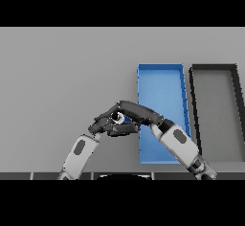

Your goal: Pick up the blue pipe and place it into the blue bin.

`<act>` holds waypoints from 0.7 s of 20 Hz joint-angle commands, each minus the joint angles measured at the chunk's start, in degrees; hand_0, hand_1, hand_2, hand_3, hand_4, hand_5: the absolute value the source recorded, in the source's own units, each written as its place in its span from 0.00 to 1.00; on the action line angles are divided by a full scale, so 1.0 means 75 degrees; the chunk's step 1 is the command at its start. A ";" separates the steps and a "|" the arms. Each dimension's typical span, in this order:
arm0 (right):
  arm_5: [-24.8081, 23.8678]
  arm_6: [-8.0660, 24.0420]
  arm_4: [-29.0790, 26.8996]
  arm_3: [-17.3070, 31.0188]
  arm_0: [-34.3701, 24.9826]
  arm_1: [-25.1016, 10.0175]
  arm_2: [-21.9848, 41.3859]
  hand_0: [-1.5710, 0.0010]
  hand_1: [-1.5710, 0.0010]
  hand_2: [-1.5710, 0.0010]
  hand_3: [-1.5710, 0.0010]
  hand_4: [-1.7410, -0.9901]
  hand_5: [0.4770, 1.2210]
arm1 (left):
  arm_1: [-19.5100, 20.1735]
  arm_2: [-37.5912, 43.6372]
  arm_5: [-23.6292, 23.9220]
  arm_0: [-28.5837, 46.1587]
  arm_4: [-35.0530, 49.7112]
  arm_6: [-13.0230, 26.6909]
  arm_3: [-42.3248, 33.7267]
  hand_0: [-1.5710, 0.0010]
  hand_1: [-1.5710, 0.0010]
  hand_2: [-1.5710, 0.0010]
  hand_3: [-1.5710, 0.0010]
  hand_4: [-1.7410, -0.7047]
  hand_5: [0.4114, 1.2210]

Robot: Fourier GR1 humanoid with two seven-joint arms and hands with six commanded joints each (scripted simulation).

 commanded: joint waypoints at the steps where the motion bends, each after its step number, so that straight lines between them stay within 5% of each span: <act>1: -0.0014 -0.0060 0.0050 -0.0035 0.0009 0.0012 -0.0033 0.00 0.00 0.00 0.00 0.00 0.99 | 0.0026 0.0051 -0.0042 0.0043 0.0034 0.0061 -0.0017 0.76 0.78 0.78 0.81 0.63 0.76; 4: -0.0031 -0.0392 0.0217 -0.0124 0.0124 -0.0063 -0.0030 0.00 0.00 0.00 0.00 0.00 1.00 | -0.0128 0.0109 0.0085 0.0048 0.0086 0.0692 -0.0007 0.88 0.89 0.89 0.90 0.72 0.44; 7: -0.0003 -0.0377 0.0297 -0.0110 0.0073 0.0048 -0.0024 0.00 0.00 0.00 0.00 0.00 1.00 | -0.0154 0.0168 0.0022 0.0150 0.0283 0.1048 -0.0059 0.94 0.94 0.94 0.95 0.74 0.24; 13: -0.0080 -0.0108 -0.0637 -0.0115 -0.0065 0.0397 -0.0482 0.00 0.00 0.00 0.00 0.00 1.00 | -0.0033 0.0144 0.0167 0.0189 0.0024 0.0958 0.0061 0.98 0.98 0.99 0.99 0.79 0.09; 14: -0.0261 0.0267 -0.0957 -0.0163 -0.0218 0.0464 -0.0609 0.00 0.00 0.00 0.00 0.00 1.00 | -0.0027 0.0124 0.0161 0.0187 0.0009 0.0975 0.0045 0.99 0.99 0.99 0.99 0.80 0.08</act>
